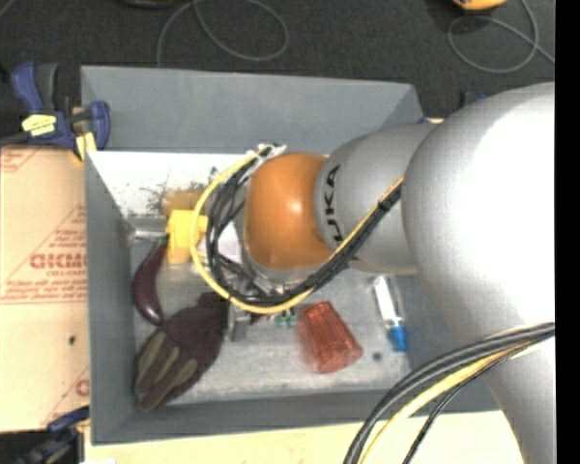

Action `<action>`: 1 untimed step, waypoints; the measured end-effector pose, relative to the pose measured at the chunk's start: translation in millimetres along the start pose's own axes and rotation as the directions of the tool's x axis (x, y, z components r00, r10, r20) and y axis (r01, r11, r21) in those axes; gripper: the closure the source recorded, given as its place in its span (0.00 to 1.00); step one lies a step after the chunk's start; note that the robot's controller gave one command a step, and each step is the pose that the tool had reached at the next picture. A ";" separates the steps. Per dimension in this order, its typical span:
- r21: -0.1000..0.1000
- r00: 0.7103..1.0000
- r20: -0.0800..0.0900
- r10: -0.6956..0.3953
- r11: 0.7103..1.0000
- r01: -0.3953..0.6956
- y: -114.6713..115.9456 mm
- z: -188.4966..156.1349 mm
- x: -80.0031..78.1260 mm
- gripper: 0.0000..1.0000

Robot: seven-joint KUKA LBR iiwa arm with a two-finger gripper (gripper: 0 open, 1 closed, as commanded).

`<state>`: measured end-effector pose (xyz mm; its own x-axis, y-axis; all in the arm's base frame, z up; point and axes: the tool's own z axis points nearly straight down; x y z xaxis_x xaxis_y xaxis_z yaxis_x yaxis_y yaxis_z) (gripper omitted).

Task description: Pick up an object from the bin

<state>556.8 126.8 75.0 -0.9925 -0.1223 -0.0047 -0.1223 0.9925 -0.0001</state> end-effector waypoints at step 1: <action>0.001 1.000 -0.007 -0.001 1.000 0.001 0.1 -20.6 1.7 1.00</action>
Offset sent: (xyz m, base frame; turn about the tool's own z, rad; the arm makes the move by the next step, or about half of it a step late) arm -0.0002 -0.0001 0.0615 0.0000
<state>555.0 126.7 95.7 -0.9924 -0.1228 0.0020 -0.1228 0.9924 -0.0009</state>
